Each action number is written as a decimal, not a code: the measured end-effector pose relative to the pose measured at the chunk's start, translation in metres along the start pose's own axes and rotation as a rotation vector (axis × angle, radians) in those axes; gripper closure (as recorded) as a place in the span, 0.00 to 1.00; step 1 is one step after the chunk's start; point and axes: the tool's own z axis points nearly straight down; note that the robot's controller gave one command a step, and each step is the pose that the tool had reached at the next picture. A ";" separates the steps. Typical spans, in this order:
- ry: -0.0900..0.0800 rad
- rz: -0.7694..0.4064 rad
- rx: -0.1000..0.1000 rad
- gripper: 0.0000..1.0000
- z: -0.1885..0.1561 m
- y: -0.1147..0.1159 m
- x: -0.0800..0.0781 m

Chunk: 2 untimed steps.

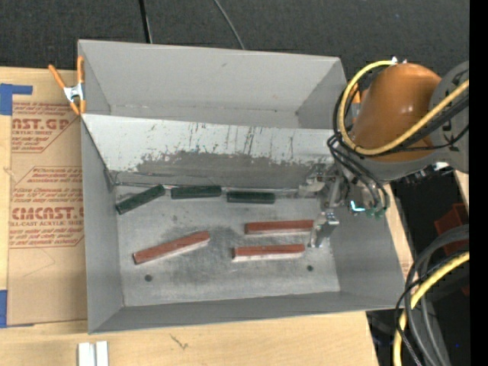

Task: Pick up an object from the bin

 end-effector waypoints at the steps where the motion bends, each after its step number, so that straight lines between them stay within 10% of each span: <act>1: -0.007 -0.001 0.001 0.00 -0.004 0.000 -0.002; 2: -0.014 -0.141 0.000 1.00 0.113 -0.010 -0.016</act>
Offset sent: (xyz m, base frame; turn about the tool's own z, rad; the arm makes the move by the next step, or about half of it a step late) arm 0.0102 -0.0110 -0.1216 -0.1412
